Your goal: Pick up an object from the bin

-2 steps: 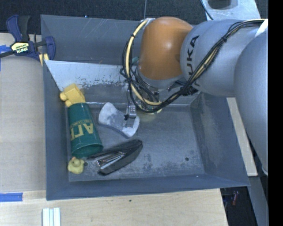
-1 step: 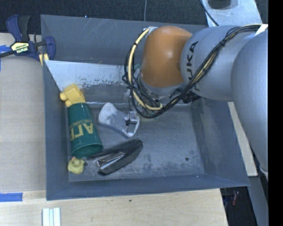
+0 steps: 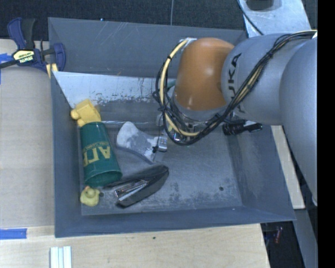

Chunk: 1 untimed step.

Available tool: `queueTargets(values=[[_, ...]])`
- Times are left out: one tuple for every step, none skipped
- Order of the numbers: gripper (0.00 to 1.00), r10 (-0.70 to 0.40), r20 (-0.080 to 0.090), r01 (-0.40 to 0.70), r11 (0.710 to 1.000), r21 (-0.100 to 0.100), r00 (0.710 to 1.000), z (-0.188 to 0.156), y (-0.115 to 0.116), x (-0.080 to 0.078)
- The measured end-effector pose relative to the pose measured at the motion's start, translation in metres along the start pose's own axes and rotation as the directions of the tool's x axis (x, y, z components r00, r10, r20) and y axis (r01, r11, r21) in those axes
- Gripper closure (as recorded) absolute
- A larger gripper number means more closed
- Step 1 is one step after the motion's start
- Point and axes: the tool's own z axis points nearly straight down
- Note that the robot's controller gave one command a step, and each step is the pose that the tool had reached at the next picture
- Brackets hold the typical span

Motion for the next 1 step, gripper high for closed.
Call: queueTargets(values=[[0.0,0.102,0.004,-0.102,0.995,-0.004,0.995,0.0696,0.0217,0.0028]])
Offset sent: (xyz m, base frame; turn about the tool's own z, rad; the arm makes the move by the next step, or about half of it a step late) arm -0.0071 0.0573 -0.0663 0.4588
